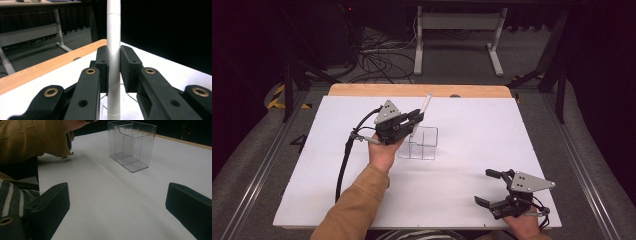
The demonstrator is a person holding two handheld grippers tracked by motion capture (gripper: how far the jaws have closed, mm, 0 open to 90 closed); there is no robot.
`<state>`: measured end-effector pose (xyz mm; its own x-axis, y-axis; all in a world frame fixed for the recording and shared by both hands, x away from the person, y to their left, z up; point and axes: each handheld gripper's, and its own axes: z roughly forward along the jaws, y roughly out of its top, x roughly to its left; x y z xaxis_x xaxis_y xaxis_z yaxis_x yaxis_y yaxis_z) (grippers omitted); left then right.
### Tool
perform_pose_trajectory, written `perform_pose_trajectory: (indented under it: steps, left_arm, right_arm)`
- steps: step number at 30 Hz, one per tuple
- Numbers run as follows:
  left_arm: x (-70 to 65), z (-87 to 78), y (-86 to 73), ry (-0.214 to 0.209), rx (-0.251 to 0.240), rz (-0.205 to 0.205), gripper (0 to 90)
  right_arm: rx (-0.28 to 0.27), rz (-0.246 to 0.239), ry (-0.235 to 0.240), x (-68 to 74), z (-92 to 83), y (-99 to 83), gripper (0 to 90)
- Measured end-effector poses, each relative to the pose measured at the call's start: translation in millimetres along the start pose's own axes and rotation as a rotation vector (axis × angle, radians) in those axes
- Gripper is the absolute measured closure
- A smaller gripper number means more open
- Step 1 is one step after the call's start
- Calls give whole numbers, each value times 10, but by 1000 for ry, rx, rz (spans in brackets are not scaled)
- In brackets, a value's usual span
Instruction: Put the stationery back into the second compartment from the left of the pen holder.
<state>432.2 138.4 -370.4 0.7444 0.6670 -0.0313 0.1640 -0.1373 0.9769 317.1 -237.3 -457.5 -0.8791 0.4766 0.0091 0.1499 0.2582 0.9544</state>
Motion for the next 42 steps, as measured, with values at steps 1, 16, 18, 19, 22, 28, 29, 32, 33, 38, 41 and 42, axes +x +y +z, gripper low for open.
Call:
perform_pose_trajectory:
  steps: [1, 16, 18, 19, 22, 28, 29, 32, 33, 38, 41, 42]
  left_arm:
    - [-4, 12, -8, -3, 1, -5, 782]
    - [37, 78, -135, -12, 50, -23, 780]
    - [31, 72, -159, -22, 45, -24, 780]
    - [28, 70, -171, -24, 40, -20, 779]
    - [40, 70, -190, -28, 57, -26, 779]
    - [20, 57, -225, -18, 89, -6, 778]
    - [9, 52, -232, -11, 100, 7, 778]
    - [0, 30, -254, -6, 112, 24, 778]
    - [7, 25, -254, -6, 116, 24, 778]
    - [4, 23, -257, -5, 121, 15, 777]
    - [-3, 18, -251, 5, 126, 26, 774]
    - [-8, 9, -246, 11, 122, 23, 765]
  right_arm:
    - [1, 1, 0, 0, 0, 0, 60]
    - [-3, -1, 5, 4, -3, 1, 60]
    - [-3, -2, 6, 6, -3, 1, 60]
    - [-4, -2, 7, 7, -3, 2, 60]
    - [-4, -3, 8, 10, -2, 3, 60]
    - [-4, -2, 10, 8, 2, 3, 60]
    - [-4, -2, 9, 8, 2, 3, 60]
    - [-3, -4, 10, 10, 4, 2, 60]
    - [-2, -3, 10, 9, 4, 2, 60]
    - [-1, -3, 9, 9, 9, 2, 60]
    - [0, -2, 9, 6, 9, 2, 60]
    - [-1, -1, 10, 6, 9, 2, 60]
